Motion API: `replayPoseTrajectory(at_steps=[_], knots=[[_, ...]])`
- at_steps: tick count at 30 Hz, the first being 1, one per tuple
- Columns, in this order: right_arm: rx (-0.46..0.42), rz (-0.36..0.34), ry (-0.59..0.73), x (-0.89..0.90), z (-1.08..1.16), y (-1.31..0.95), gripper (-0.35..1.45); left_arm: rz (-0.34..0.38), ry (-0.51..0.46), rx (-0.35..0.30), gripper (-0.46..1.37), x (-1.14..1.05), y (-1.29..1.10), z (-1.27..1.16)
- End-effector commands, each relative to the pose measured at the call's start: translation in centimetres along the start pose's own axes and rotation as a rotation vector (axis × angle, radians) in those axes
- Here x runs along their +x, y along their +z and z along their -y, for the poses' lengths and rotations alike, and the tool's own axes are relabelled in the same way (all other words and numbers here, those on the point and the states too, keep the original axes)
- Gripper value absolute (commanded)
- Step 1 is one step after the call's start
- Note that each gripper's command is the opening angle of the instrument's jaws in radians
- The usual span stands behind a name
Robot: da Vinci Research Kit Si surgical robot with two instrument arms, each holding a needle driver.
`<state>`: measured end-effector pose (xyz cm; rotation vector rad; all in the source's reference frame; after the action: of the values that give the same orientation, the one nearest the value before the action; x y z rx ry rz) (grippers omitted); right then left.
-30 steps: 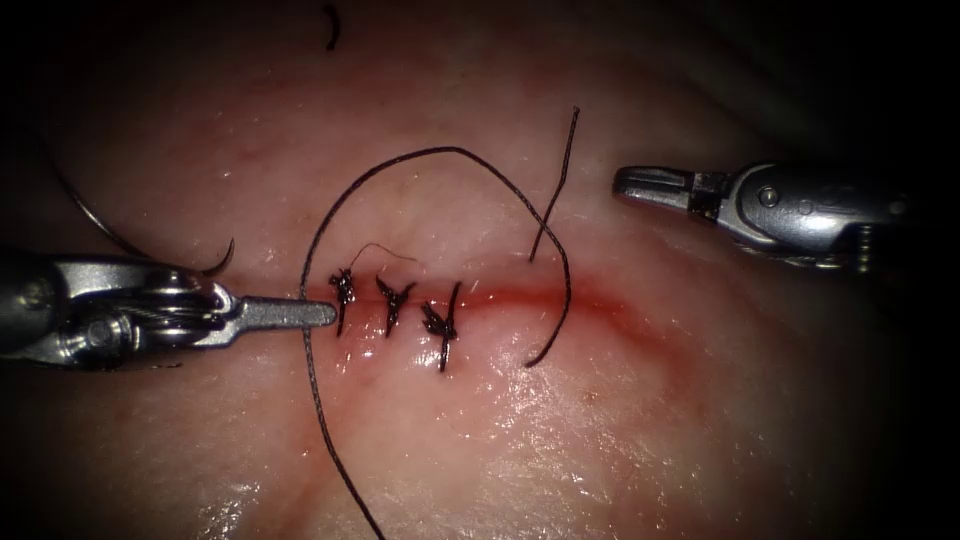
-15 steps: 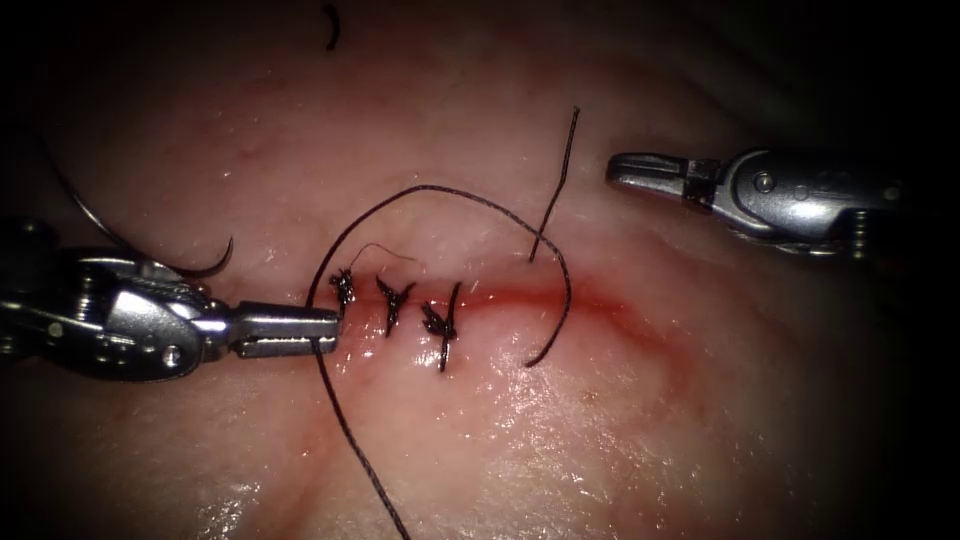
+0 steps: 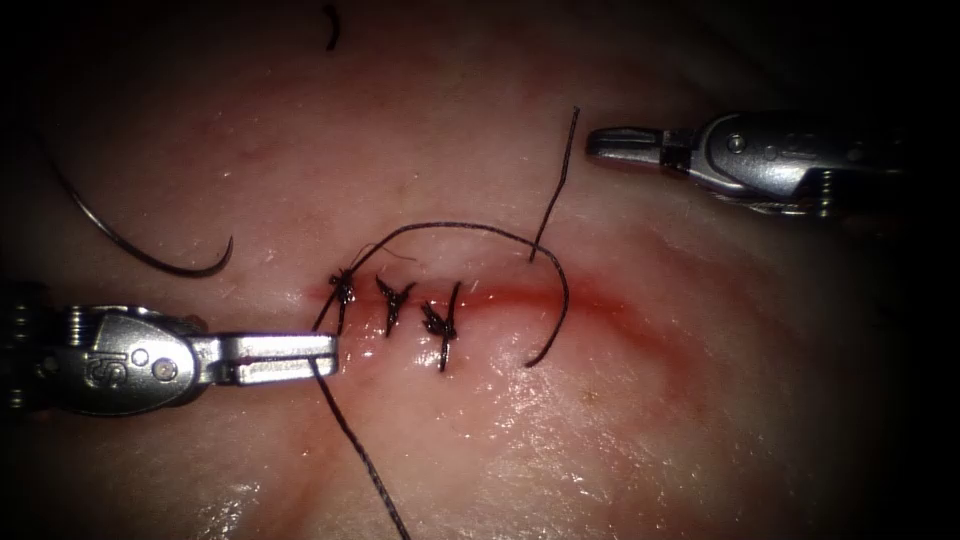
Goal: Wound Closure
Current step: Loop the suture two times around the right gripper counter-clockwise
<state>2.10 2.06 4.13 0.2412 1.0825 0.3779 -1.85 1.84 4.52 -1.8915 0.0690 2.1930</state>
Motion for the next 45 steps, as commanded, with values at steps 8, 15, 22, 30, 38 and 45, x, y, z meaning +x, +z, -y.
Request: replayPoseTrajectory(at_steps=[8,15,22,30,38,45], knots=[[0.036,0.008,0.051,-0.13,0.15,0.24,-0.35,-0.064,0.055,0.064,-0.35,0.08,-0.02,0.19],[0.031,0.003,0.069,-0.29,0.23,0.36,-0.35,-0.112,0.042,0.077,-0.35,0.21,0.0,0.29],[0.07,-0.043,0.084,-0.4,0.45,0.66,-0.35,-0.128,0.043,0.074,-0.35,0.24,0.12,0.29],[0.107,-0.119,0.083,-0.41,0.65,0.89,-0.35,-0.145,0.025,0.065,-0.35,0.28,0.24,0.37],[0.134,-0.208,0.096,-0.38,0.84,0.81,-0.35,-0.161,-0.021,0.062,-0.35,0.24,0.28,0.52],[0.155,-0.26,0.097,-0.31,0.99,0.72,-0.35,-0.167,-0.082,0.037,-0.35,0.08,0.31,0.63]])
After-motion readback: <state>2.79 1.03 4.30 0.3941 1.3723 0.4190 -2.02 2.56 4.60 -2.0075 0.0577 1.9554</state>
